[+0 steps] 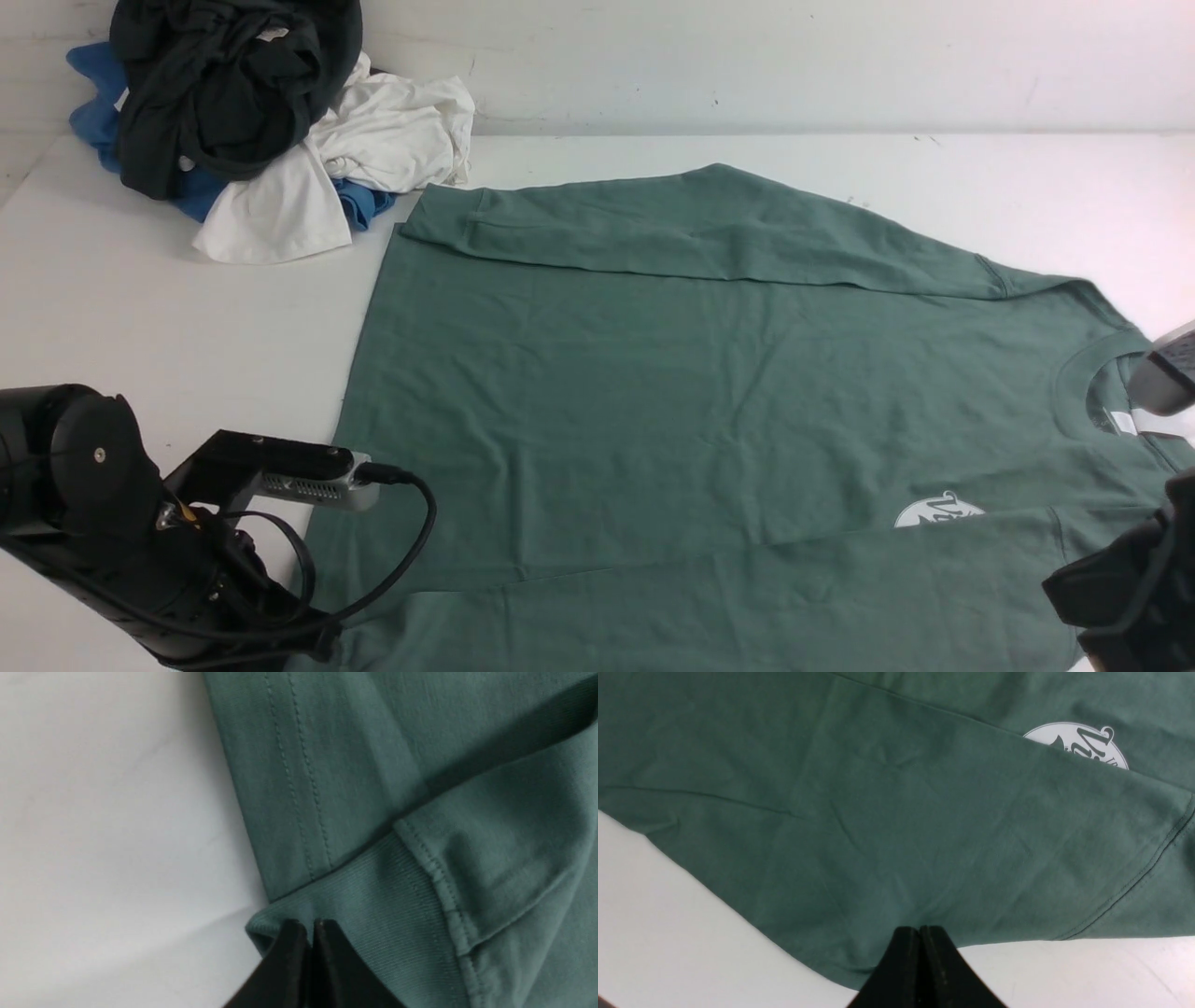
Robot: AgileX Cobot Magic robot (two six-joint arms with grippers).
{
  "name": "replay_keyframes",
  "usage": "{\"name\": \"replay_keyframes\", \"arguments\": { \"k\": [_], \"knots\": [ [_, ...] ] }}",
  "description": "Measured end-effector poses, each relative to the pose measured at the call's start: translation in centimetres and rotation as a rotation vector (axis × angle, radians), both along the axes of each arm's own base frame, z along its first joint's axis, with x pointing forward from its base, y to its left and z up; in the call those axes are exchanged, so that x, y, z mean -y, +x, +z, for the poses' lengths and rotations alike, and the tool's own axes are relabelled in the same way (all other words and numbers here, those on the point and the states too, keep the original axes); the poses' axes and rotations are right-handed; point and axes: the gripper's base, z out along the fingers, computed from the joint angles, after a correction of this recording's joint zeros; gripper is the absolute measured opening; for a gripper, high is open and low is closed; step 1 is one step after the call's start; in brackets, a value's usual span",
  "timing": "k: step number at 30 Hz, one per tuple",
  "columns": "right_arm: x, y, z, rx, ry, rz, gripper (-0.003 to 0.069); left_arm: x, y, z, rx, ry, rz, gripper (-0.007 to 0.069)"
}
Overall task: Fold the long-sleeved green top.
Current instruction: Use the left arm to clamp the cuff closest to it, then use the left arm to drag and place the cuff at the centered position on the left edge of the fabric
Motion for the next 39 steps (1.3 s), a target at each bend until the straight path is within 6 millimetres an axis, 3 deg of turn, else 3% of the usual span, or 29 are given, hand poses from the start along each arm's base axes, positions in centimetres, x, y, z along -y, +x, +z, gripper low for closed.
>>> {"name": "replay_keyframes", "arguments": {
  "k": [4,7,13,15,17,22,25,30,33,39],
  "knots": [
    [0.0,0.0,0.0,0.002,-0.005,0.000,-0.0014,-0.1,-0.2,0.6,0.027,0.007,-0.011,-0.0007],
    [0.1,0.0,0.0,0.004,-0.010,0.000,-0.0014,-0.2,-0.5,2.2,0.069,0.006,-0.025,-0.0007],
    [0.2,0.3,0.1,0.035,-0.022,-0.004,-0.0014,0.0,-0.3,7.1,0.193,-0.023,-0.043,-0.0007],
    [0.2,0.6,0.2,0.069,-0.019,-0.011,-0.0014,0.2,0.6,9.8,0.255,-0.037,-0.051,-0.0007],
    [0.2,0.8,0.3,0.085,-0.013,-0.018,-0.0014,0.2,0.9,10.8,0.275,-0.041,-0.055,-0.0007],
    [0.9,2.5,-0.3,0.090,-0.001,-0.140,-0.0014,1.0,2.8,15.9,0.404,-0.057,-0.099,-0.0007],
    [1.6,3.6,-1.2,0.060,-0.018,-0.204,-0.0014,2.0,3.9,17.8,0.446,-0.062,-0.145,-0.0007],
    [2.7,5.9,-3.3,-0.006,-0.047,-0.291,0.0011,4.3,5.9,20.0,0.491,-0.083,-0.213,-0.0007],
    [3.2,7.1,-4.5,-0.036,-0.059,-0.328,0.0045,5.1,6.9,20.3,0.489,-0.087,-0.231,-0.0007],
    [4.4,10.3,-8.2,-0.078,-0.083,-0.437,0.0228,5.8,8.9,19.9,0.470,-0.071,-0.248,-0.0007]
  ]
}}
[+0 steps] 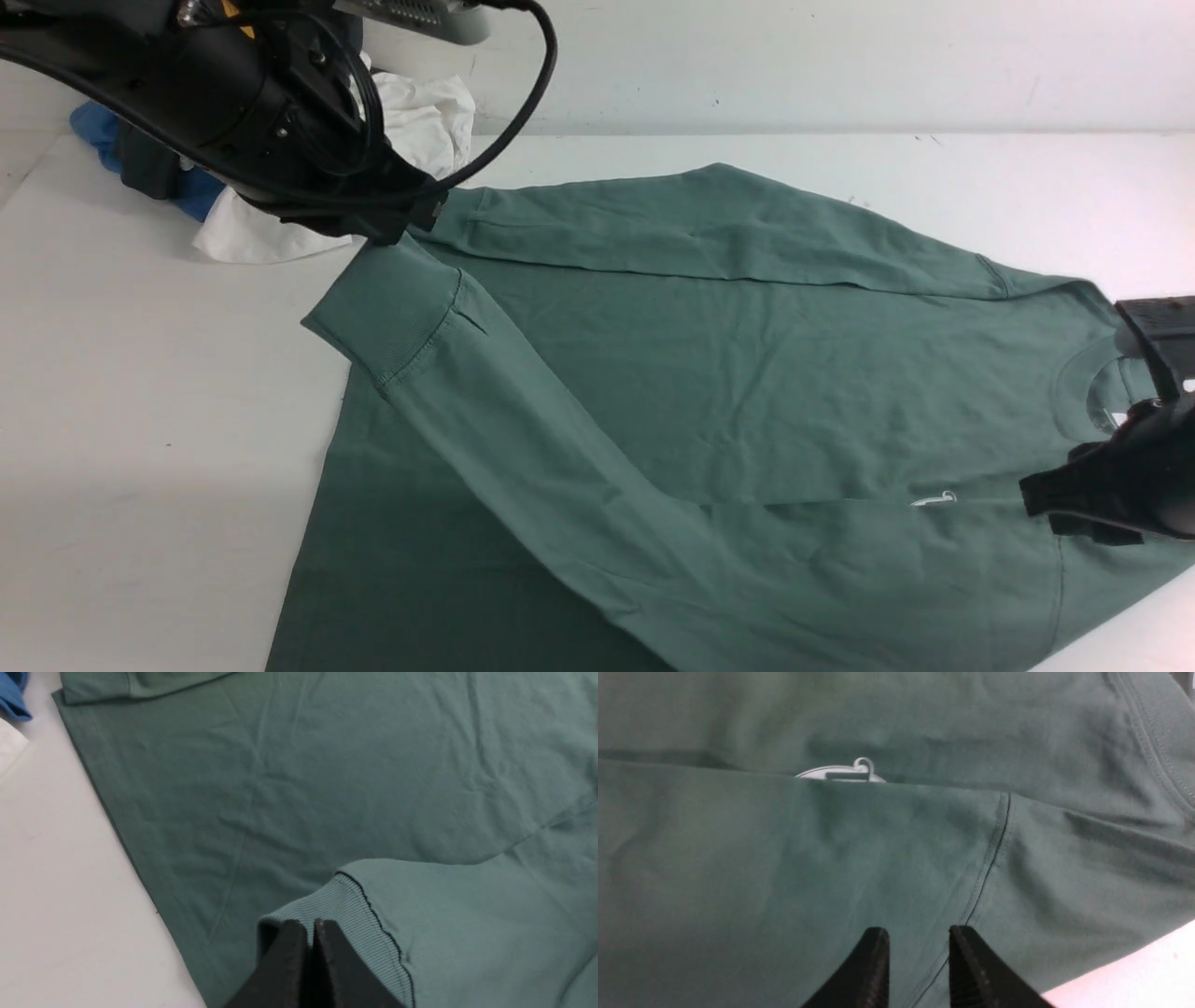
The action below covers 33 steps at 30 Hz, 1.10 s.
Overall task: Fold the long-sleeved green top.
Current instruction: Use the left arm to drag and place the cuff at the centered position on the left edge of the fabric
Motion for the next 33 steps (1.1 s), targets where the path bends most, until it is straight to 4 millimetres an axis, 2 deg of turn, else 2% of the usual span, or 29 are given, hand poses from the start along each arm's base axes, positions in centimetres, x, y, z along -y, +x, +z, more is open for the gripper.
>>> {"name": "replay_keyframes", "arguments": {
  "k": [3,5,7,8,14,16,19,20,22,24,27,33],
  "knots": [
    [0.7,1.5,-1.9,0.005,-0.021,-0.059,0.0318,-0.1,0.3,-0.4,-0.001,0.029,0.000,-0.0007],
    [1.0,2.2,-3.0,0.009,-0.036,-0.076,0.0346,-0.2,0.5,-0.6,-0.003,0.048,0.001,-0.0007],
    [1.1,2.6,-3.6,0.009,-0.046,-0.081,0.0355,-0.2,0.6,-0.7,-0.003,0.057,0.001,-0.0007],
    [1.2,3.1,-4.7,0.008,-0.055,-0.086,0.0362,-0.3,0.7,-0.9,-0.005,0.068,0.001,-0.0007],
    [1.2,3.9,-6.5,0.006,-0.053,-0.091,0.0361,-0.2,1.2,-1.6,-0.022,0.079,0.000,-0.0007],
    [1.2,4.1,-6.6,0.014,-0.051,-0.091,0.0345,-0.1,1.4,-1.9,-0.032,0.082,0.000,-0.0007],
    [1.2,4.3,-6.5,0.020,-0.053,-0.087,0.0277,0.0,1.8,-2.6,-0.047,0.087,0.001,-0.0007],
    [1.2,4.3,-6.5,0.020,-0.056,-0.084,0.0206,0.1,2.1,-2.9,-0.048,0.088,0.002,-0.0007],
    [1.2,4.3,-6.5,0.020,-0.056,-0.083,0.0161,0.1,2.3,-3.1,-0.046,0.087,0.003,-0.0007],
    [1.3,4.1,-6.5,0.006,-0.067,-0.079,0.0044,0.2,2.6,-3.2,-0.031,0.083,0.006,-0.0007],
    [1.5,3.7,-5.8,-0.012,-0.089,-0.074,0.0008,0.2,2.8,-3.1,-0.006,0.077,0.012,-0.0007],
    [2.6,2.4,-1.9,-0.019,-0.153,-0.101,0.0003,0.2,4.3,-3.9,0.060,0.104,0.024,-0.0007]
  ]
}}
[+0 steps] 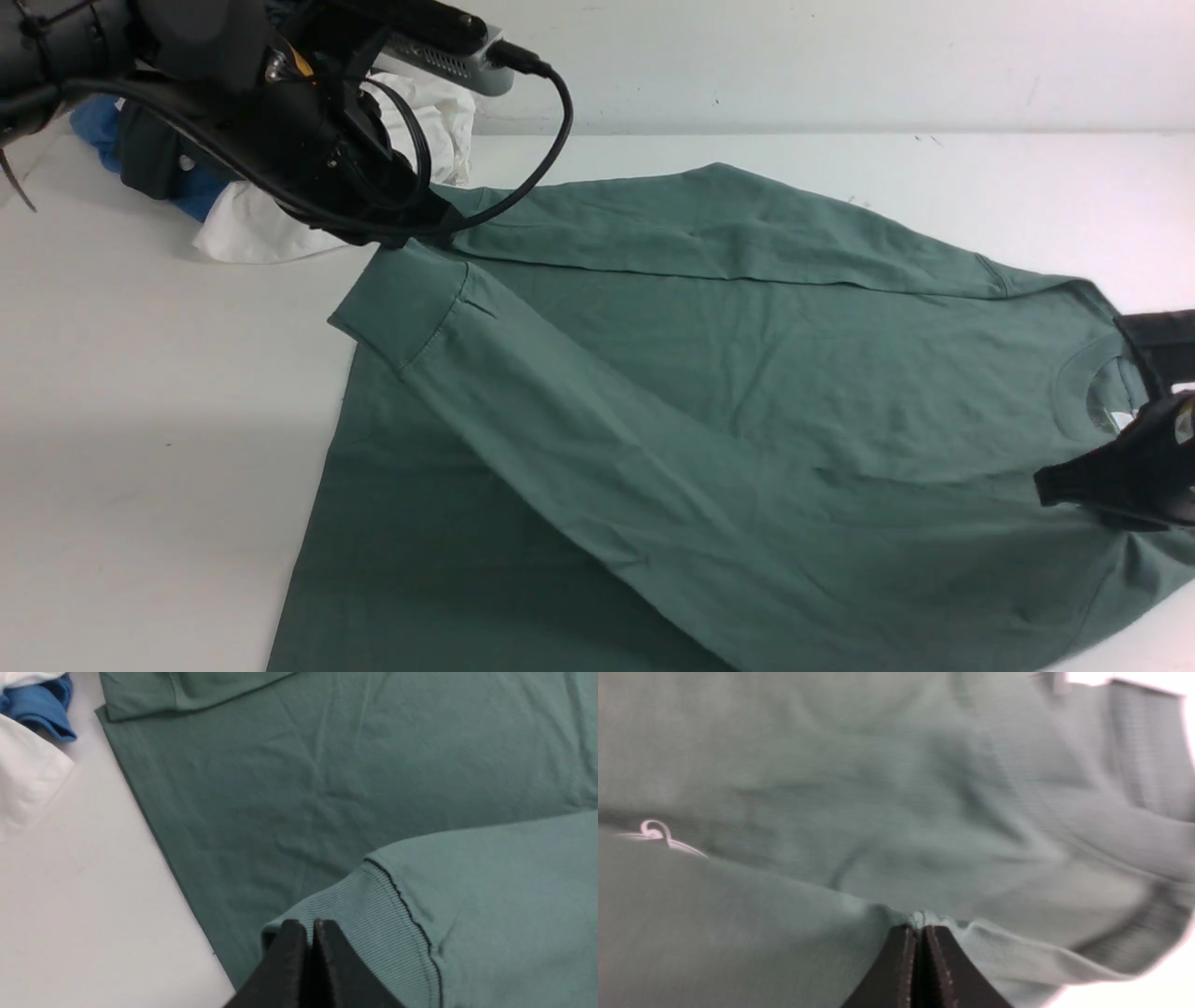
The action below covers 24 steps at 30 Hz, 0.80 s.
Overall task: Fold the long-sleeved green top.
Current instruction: Use the left arm to drag and place the cuff at the centered position on the left edge of the fabric, then use the left arm to clamp the cuff farthest from it
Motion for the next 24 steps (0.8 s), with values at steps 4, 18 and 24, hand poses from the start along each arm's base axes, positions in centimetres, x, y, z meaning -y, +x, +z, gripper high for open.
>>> {"name": "replay_keyframes", "arguments": {
  "k": [4,18,24],
  "knots": [
    [0.4,-0.2,1.5,0.007,-0.019,-0.014,0.0003,-0.2,1.5,-1.4,0.015,0.005,0.030,-0.0007],
    [0.3,1.0,1.0,-0.006,-0.019,-0.016,0.0103,-1.4,7.1,-10.8,-0.032,0.018,0.123,0.0088],
    [0.1,2.7,4.0,0.054,0.010,-0.041,0.0222,-1.5,8.5,-10.8,-0.028,-0.042,0.209,0.0293]
  ]
}}
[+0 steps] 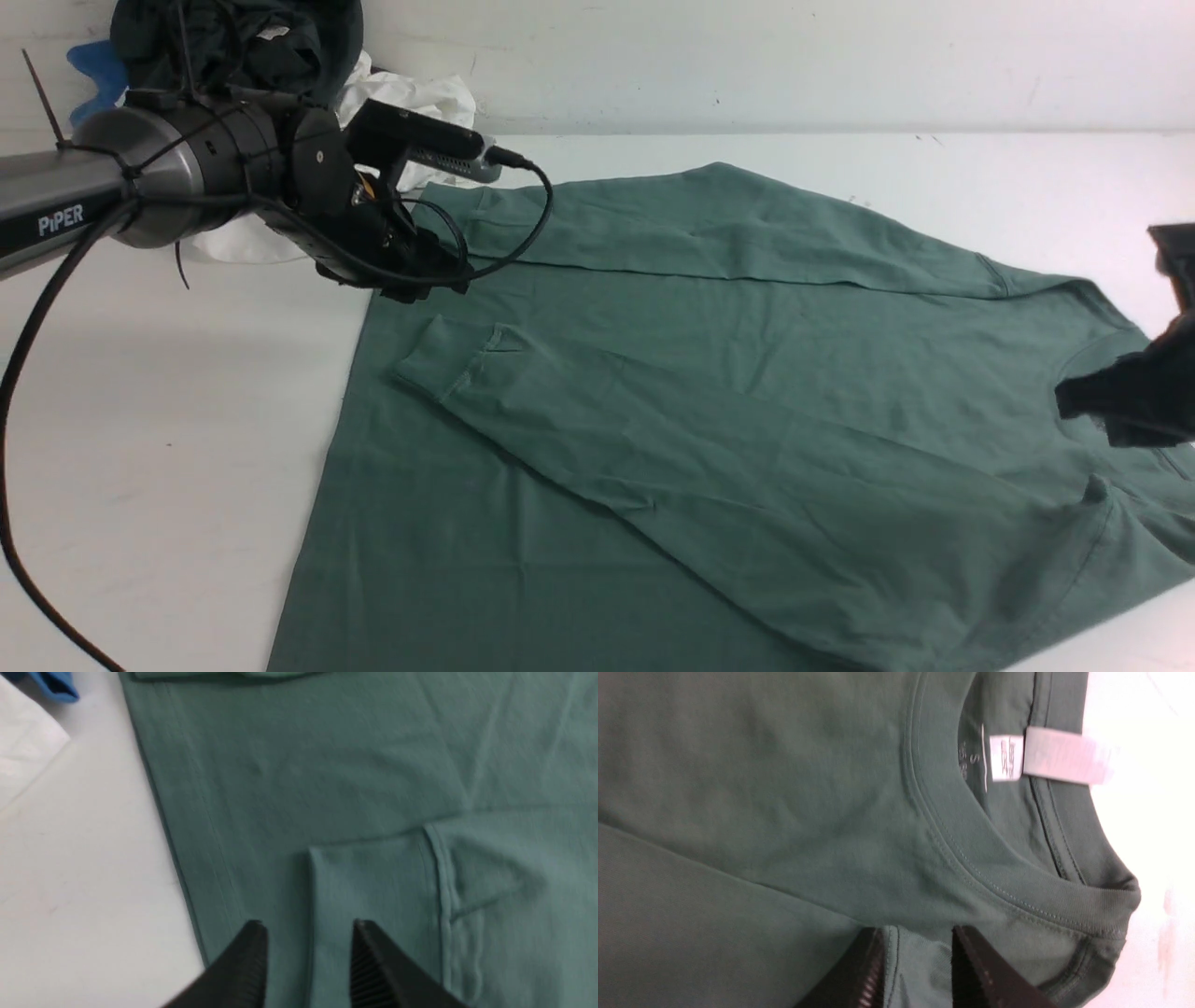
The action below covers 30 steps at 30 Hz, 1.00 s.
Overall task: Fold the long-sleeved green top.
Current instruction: Use the left arm to clamp the cuff farthest from it
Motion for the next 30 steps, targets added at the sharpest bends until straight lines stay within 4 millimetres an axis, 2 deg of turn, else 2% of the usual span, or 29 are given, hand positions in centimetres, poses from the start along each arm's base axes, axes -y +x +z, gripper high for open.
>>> {"name": "replay_keyframes", "arguments": {
  "k": [1,3,7,8,11,16,18,19,20,23,30],
  "knots": [
    [-0.2,0.4,1.4,0.017,0.020,0.001,0.0245,-0.2,1.0,0.4,-0.009,-0.033,0.054,0.0365],
    [-0.4,0.5,2.5,0.030,0.047,0.008,0.0255,-0.6,2.2,1.2,-0.012,-0.058,0.098,0.0421],
    [-1.1,0.5,4.5,0.063,0.102,0.066,0.0260,-1.2,5.3,1.5,-0.025,-0.085,0.157,0.0465],
    [-1.1,0.5,4.5,0.063,0.108,0.064,0.0260,-1.2,5.5,1.4,-0.025,-0.087,0.159,0.0466],
    [-1.7,0.3,4.9,0.069,0.143,0.125,0.0262,-1.2,8.3,0.2,-0.015,-0.122,0.177,0.0466],
    [-1.9,0.3,4.9,0.066,0.159,0.157,0.0262,-0.6,10.8,-2.3,0.006,-0.162,0.181,0.0466],
    [-2.0,0.3,4.9,0.066,0.161,0.160,0.0262,-0.5,11.5,-3.8,0.017,-0.166,0.183,0.0466],
    [-2.0,0.3,4.9,0.066,0.161,0.161,0.0262,-0.5,11.5,-3.7,0.023,-0.168,0.183,0.0466],
    [-2.0,0.3,4.9,0.066,0.162,0.161,0.0262,-0.6,12.1,-4.9,0.048,-0.161,0.186,0.0466],
    [-2.0,0.2,4.9,0.065,0.164,0.160,0.0262,-0.6,12.8,-6.4,0.094,-0.160,0.197,0.0466],
    [-2.1,0.3,4.9,0.067,0.177,0.157,0.0262,-0.8,14.1,-8.3,0.220,-0.189,0.232,0.0466]
  ]
}}
